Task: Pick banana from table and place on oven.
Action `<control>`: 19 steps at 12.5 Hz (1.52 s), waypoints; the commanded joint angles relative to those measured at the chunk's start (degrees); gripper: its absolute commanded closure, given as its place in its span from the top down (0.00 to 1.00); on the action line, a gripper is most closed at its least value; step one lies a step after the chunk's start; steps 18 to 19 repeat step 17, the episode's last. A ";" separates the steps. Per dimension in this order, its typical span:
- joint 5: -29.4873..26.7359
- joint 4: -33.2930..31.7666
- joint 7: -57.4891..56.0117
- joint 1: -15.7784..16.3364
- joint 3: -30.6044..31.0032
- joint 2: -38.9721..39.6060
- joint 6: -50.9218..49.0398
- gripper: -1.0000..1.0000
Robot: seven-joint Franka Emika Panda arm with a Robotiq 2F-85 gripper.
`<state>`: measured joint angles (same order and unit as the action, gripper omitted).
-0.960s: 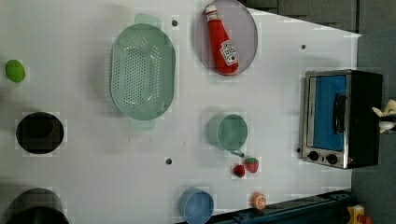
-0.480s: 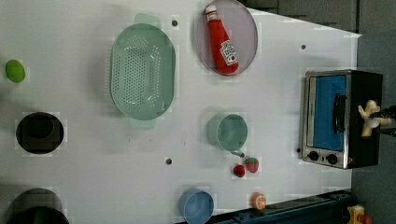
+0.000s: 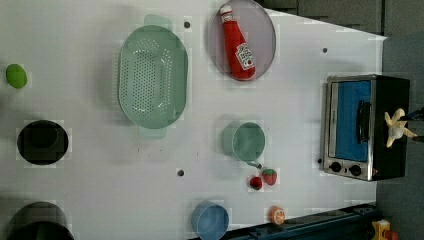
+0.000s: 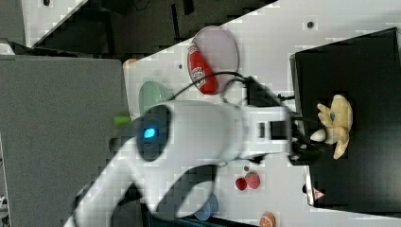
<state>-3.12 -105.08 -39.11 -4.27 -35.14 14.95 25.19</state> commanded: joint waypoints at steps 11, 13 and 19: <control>0.88 -4.28 51.50 6.66 26.79 -25.19 -16.51 1.00; 1.78 -4.36 52.45 6.66 28.41 -25.83 -16.75 1.00; 8.44 -4.36 52.45 6.67 29.65 -26.20 -16.72 1.00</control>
